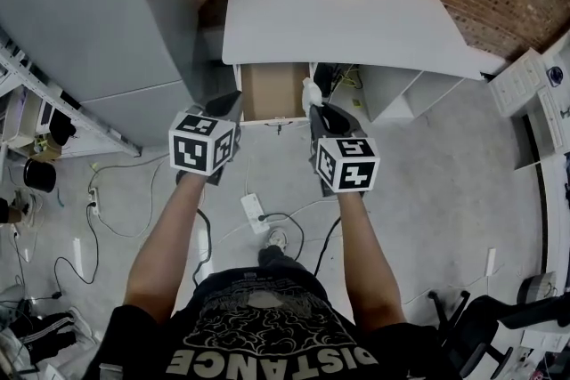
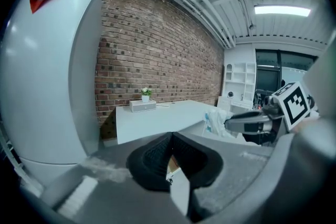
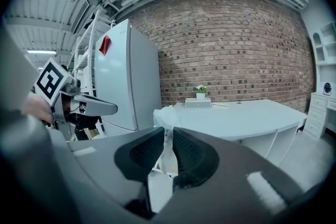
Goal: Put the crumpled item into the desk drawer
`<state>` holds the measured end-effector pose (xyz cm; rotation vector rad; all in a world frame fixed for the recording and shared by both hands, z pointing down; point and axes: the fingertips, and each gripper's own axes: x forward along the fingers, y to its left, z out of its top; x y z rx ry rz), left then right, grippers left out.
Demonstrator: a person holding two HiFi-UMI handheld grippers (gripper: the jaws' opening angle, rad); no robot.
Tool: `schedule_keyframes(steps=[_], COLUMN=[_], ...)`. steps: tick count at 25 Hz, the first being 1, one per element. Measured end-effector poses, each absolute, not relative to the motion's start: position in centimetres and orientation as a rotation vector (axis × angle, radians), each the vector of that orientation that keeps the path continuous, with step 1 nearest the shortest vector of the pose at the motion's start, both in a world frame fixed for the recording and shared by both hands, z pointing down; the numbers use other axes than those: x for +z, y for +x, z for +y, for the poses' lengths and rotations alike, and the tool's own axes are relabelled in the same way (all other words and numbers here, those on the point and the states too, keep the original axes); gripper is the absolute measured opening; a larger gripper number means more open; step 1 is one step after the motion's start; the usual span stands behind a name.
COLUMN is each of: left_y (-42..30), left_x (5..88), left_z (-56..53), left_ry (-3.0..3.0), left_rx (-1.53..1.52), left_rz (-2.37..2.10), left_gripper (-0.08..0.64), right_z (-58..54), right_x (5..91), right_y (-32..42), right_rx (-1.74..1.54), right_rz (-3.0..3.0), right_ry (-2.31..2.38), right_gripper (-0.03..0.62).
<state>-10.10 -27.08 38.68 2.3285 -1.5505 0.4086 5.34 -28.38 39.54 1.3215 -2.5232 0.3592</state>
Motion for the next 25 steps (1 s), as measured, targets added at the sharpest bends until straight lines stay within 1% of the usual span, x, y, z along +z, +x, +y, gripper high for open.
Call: schedule_keyframes(steps=[13, 25], left_y=[-9.6, -9.8], left_x=[39.2, 39.8], left_z=[-31.7, -31.8], left_ry=[2.277, 2.228], left_rx=[0.411, 0.458], left_rz=[-1.601, -1.657], left_gripper=[-0.002, -0.002], right_z=[-33.8, -34.8], right_x=[40.0, 41.9], right_y=[5.4, 5.2], right_rx=[0.372, 0.418], right_rz=[-2.565, -2.594], right_ry=[1.245, 1.165], right_gripper=[0.055, 0.055])
